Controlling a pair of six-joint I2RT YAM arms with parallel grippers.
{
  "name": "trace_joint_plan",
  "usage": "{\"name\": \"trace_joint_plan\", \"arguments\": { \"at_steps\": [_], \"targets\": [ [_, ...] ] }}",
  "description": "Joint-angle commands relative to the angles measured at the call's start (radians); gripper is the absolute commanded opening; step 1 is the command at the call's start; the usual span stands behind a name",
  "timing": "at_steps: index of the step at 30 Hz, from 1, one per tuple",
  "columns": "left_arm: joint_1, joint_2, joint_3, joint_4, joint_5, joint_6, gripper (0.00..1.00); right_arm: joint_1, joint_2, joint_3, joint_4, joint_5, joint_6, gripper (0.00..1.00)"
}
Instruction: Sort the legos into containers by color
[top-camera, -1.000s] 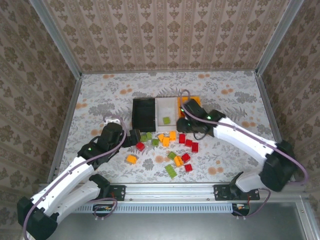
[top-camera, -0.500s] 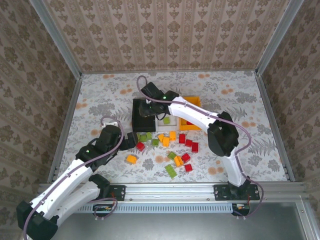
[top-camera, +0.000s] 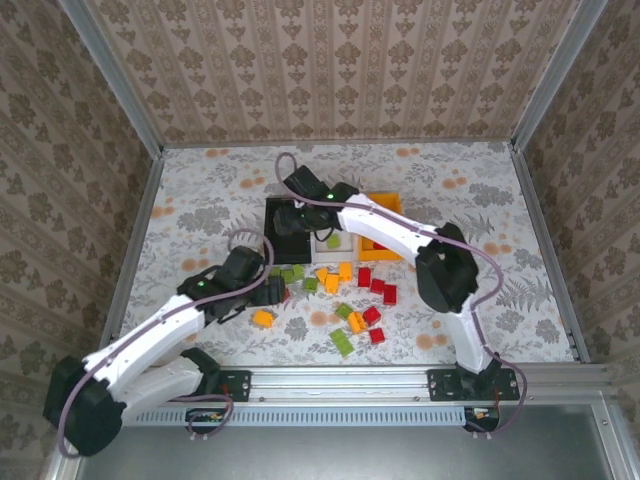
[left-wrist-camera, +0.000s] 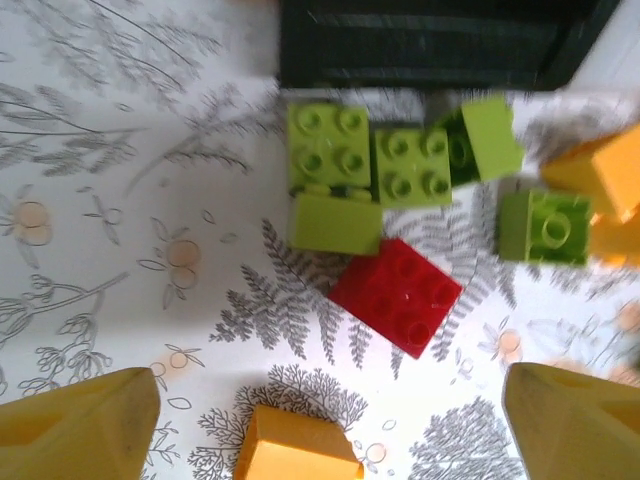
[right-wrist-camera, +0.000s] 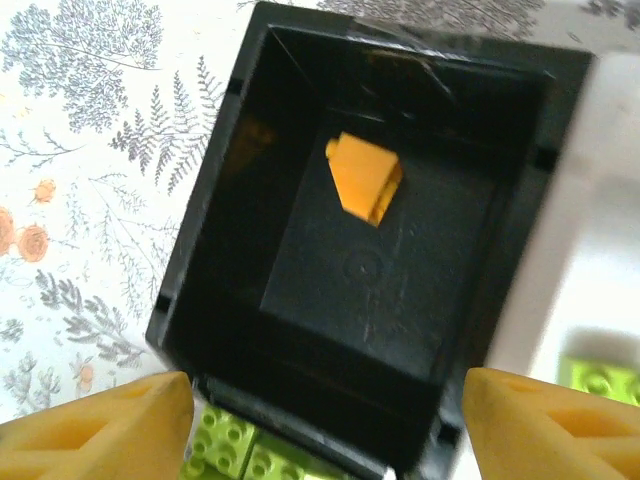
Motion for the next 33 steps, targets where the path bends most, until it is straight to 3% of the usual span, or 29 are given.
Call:
{"name": "trace_joint_plan", "arguments": {
  "at_steps": [1,6,15,27,33],
  "targets": [
    [-0.068,0.098,0.066,-0.007,-0.045,0.04,0.85,-0.03,-0.168,-0.15,0.094,0.026,0.06,0.73],
    [-0.115,0.249,0.114,-0.005,-0.124,0.052,0.74,-0.067,-0.341,-0.37,0.162,0.027,0.09,0.73],
    [-0.143,0.44,0.156,0.04,-0.195,0.08,0.65,-0.095,-0.5,-0.536,0.195,0.038,0.11,0.73],
    [-0.162,0.504,0.152,0.107,-0.223,0.098,0.58,-0.127,-0.569,-0.595,0.202,0.035,0.107,0.74],
    [-0.176,0.487,0.158,0.102,-0.234,0.104,0.42,-0.14,-0.583,-0.611,0.202,0.035,0.11,0.74]
  ]
}}
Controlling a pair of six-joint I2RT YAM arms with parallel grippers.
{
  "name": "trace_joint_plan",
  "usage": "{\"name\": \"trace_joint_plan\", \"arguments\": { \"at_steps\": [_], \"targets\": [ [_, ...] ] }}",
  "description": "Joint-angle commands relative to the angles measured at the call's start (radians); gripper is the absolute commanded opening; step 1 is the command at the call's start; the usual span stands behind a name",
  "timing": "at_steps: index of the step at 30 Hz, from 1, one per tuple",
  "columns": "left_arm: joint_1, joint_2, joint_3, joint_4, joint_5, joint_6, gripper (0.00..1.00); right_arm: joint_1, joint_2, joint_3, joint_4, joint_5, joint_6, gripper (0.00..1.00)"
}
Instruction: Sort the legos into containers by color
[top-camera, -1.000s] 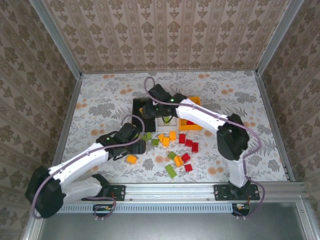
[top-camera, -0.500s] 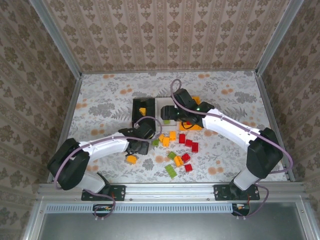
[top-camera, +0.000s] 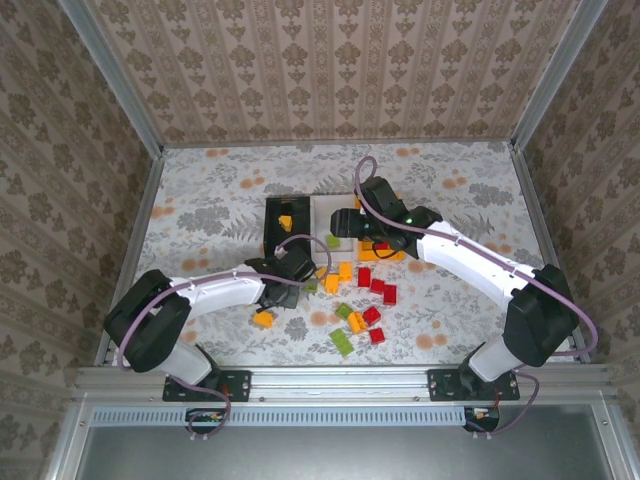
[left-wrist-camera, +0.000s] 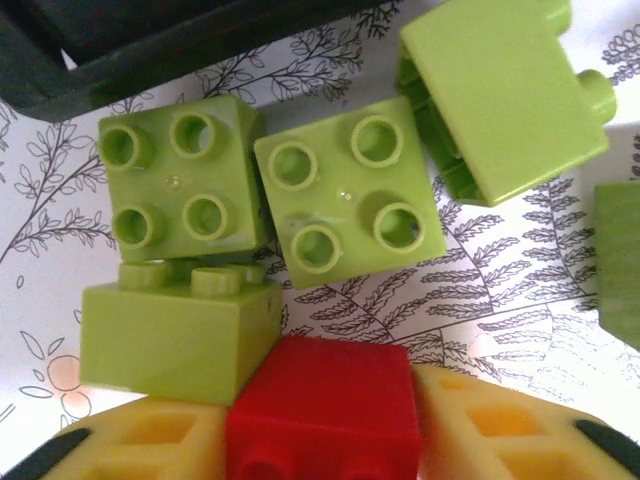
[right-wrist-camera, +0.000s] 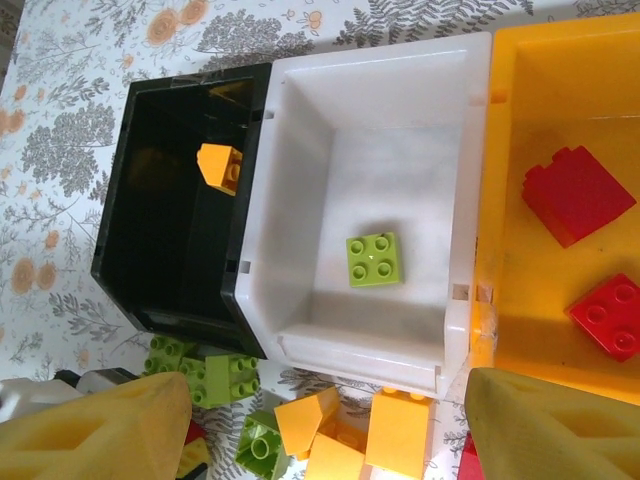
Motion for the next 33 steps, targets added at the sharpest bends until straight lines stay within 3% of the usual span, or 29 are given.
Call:
{"name": "trace_joint_plan", "arguments": {
  "at_steps": [1,8,13,22,29,33],
  "targets": [
    [-0.014,-0.016,0.031,-0.016,-0.028,0.016,0.4,-0.012,-0.042,-0.019,0.009,0.01,0.01,0.74],
    [-0.086,-0.113,0.116,-0.142,-0.029,-0.002,0.36,-0.041,-0.093,-0.062,0.003,0.021,0.024,0.73],
    [-0.088,-0.12,0.27,-0.128,0.042,0.042,0.36,-0.099,-0.2,-0.162,-0.026,0.066,0.053,0.73],
    [-0.058,0.283,0.77,-0.036,0.182,0.18,0.34,-0.199,-0.387,-0.379,-0.094,0.124,0.093,0.73],
    [-0.015,0.596,1.13,-0.098,0.235,0.209,0.34,-0.224,-0.467,-0.452,-0.122,0.123,0.103,0.74],
    [-0.007,0.696,1.243,-0.128,0.26,0.204,0.36,-0.225,-0.486,-0.465,-0.125,0.121,0.1,0.74]
  ]
}}
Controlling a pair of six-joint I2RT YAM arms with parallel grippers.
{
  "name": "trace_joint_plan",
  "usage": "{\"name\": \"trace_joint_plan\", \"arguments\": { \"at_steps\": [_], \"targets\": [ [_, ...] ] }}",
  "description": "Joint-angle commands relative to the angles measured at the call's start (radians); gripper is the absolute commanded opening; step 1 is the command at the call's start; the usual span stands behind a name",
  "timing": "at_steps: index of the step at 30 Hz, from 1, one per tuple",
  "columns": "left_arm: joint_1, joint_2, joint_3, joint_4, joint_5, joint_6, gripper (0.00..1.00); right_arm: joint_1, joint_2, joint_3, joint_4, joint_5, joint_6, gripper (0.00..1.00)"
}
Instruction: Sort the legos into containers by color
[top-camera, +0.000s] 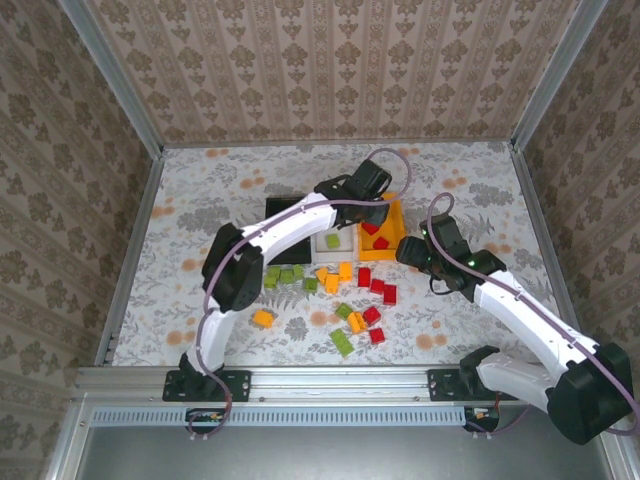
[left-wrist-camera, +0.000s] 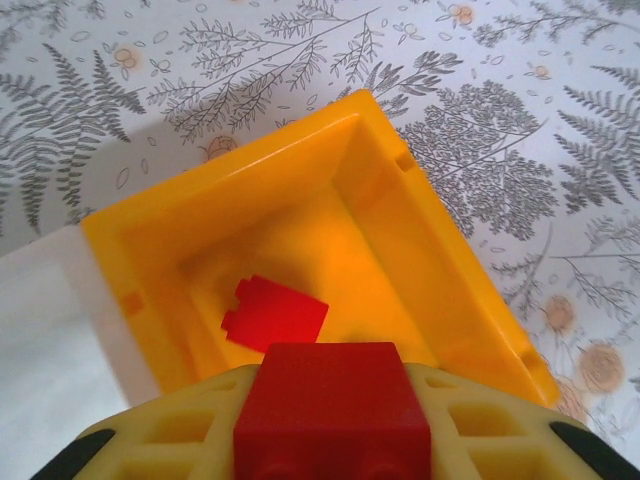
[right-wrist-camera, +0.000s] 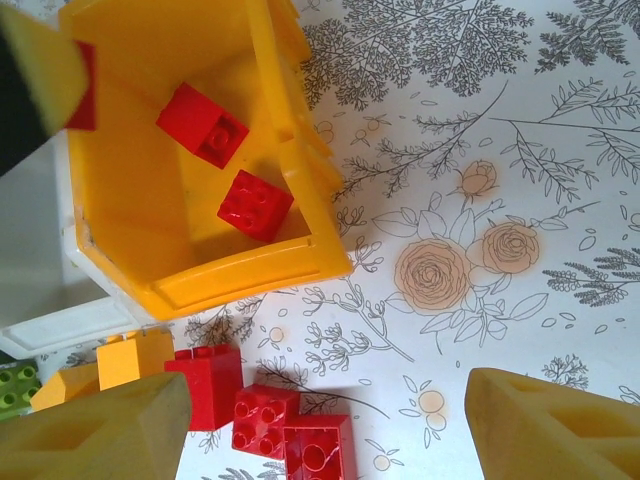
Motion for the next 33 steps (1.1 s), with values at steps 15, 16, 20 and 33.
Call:
{"name": "trace_joint_plan", "arguments": {
  "at_steps": [15,16,20,33],
  "targets": [
    [0.009,-0.204,-0.098,0.062,0.081,-0.04,0.9,0.0,0.023,-0.044,-0.016,-0.1,-0.033,0.73],
    [0.01,-0.263,-0.16,0.088,0.083,-0.048,0.95,0.007,0.035,-0.051,-0.013,-0.108,-0.038,0.72],
    [-0.002,-0.461,-0.409,0.155,0.06,-0.069,1.0,0.057,0.095,-0.084,0.005,-0.122,-0.038,0.67],
    [-0.01,-0.893,-0.928,0.153,-0.087,-0.165,1.0,0.193,0.262,-0.081,0.029,-0.061,-0.029,0.61]
  ]
}}
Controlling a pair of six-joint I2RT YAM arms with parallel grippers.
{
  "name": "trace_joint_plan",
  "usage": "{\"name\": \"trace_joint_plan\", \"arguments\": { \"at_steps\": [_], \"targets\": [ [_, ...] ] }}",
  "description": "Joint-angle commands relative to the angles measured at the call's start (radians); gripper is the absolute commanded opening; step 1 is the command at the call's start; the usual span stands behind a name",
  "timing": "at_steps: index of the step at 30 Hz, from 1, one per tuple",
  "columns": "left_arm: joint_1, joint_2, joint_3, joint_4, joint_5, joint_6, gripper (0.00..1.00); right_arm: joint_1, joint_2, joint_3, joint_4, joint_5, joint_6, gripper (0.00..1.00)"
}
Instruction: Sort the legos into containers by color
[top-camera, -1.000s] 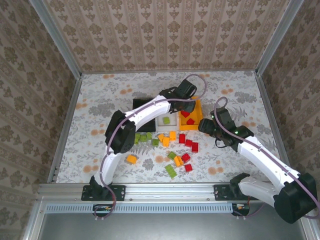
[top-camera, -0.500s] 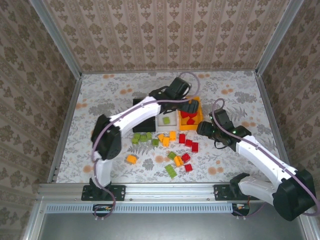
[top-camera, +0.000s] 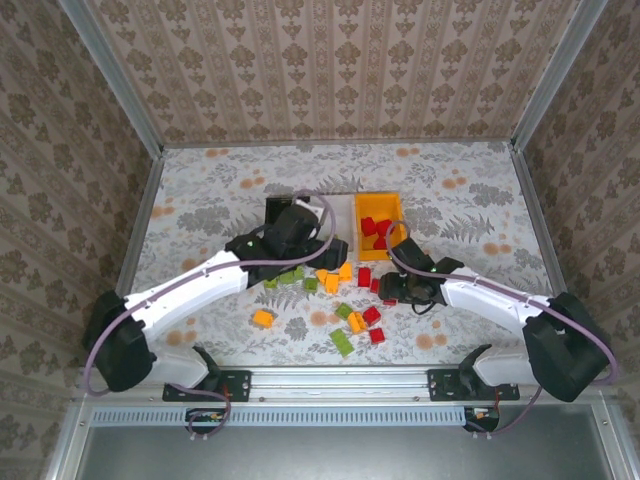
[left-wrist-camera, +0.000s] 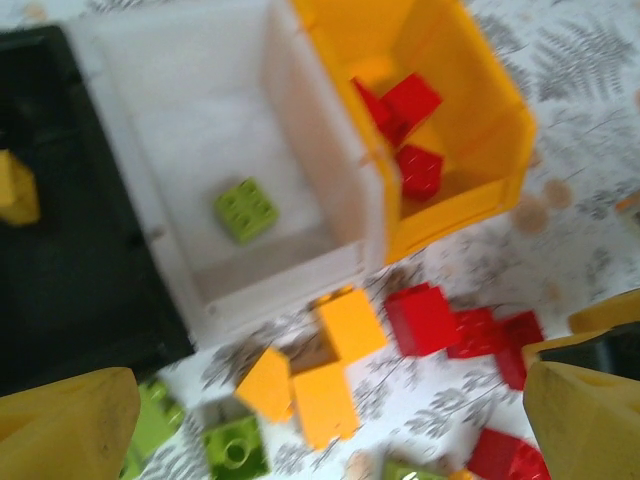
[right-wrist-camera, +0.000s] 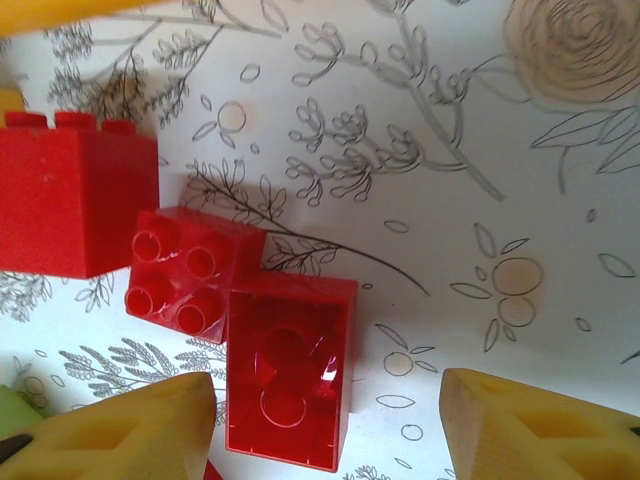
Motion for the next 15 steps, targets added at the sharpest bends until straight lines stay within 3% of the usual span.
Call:
{"name": "trace_joint_plan", "arguments": {
  "at_steps": [1,10,15],
  "targets": [
    [0.005,-0.075,-0.049,-0.013,-0.062,-0.051,1.0,0.018,0.02,0.024,-0.026,0.044,-0.003,0.6],
    [0.02,-0.128,-0.113,-0.009,-0.072,-0.079,1.0,0.058,0.028,0.013,-0.016,0.038,-0.012,0.64],
    [0.023,-0.118,-0.119,-0.005,-0.071,-0.084,1.0,0.058,0.076,0.028,-0.042,0.081,-0.017,0.6]
  ]
}}
